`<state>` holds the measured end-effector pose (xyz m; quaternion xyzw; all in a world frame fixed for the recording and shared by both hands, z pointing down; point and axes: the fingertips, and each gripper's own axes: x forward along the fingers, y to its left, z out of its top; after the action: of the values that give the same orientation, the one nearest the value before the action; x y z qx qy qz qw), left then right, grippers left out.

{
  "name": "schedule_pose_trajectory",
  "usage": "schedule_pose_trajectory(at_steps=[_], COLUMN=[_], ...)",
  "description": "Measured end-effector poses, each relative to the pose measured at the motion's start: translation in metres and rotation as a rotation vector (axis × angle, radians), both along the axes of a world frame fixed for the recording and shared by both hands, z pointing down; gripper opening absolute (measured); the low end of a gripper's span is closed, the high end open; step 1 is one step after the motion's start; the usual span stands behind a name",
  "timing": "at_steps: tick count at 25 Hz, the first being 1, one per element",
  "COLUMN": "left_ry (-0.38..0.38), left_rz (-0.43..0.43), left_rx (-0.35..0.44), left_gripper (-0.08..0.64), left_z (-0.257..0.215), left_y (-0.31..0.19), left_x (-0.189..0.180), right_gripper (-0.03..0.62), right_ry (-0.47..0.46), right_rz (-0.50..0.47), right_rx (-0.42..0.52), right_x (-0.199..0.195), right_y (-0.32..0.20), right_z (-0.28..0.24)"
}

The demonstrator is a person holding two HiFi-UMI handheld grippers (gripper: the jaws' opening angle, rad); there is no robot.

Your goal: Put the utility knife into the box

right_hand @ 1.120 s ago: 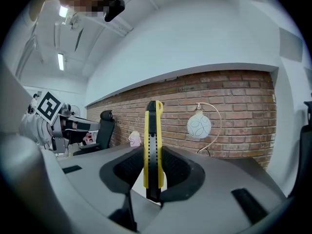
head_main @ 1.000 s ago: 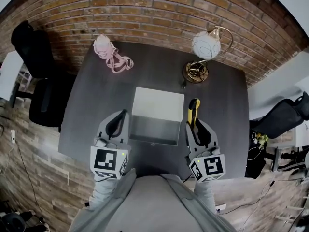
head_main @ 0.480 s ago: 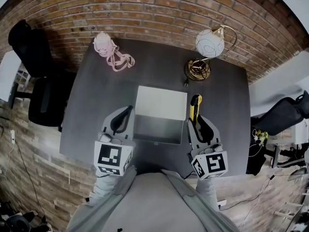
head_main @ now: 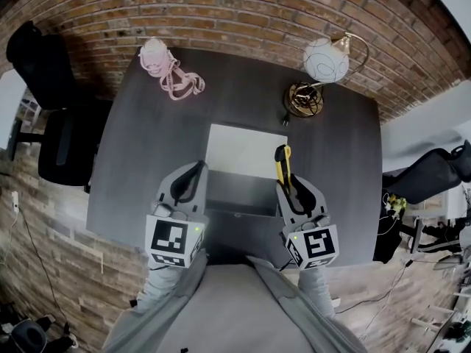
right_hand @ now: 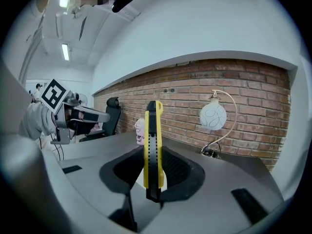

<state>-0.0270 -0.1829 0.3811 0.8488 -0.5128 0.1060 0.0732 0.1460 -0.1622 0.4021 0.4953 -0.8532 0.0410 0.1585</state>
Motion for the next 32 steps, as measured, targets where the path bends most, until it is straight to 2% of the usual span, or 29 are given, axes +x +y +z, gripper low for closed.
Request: schedule_pose_trajectory(at_steps=[9,17,22,32], left_ry=[0.013,0.037,0.009,0.022], left_rz=[-0.008,-0.022,-0.003,-0.013], left_rx=[-0.027,-0.072,-0.059,-0.087], left_gripper=[0.02,0.02,0.02,0.02], left_z=[0.014,0.025,0.035,0.04], left_y=[0.004,0.007,0.008,0.009], left_x=[-0.003,-0.007,-0.013,-0.024], right_gripper=[0.127,0.127,0.127,0.127], right_ry=[0.128,0.279,0.371,0.484], right_rz=[-0.081,-0.181,-0.268,-0.44], right_rx=[-0.097,-0.165,-0.194,-0.277], right_x=[-0.017,-0.032,-0.044,-0.07], right_y=[0.001,0.003,0.005,0.014], right_z=[0.057,0.109,0.133,0.174])
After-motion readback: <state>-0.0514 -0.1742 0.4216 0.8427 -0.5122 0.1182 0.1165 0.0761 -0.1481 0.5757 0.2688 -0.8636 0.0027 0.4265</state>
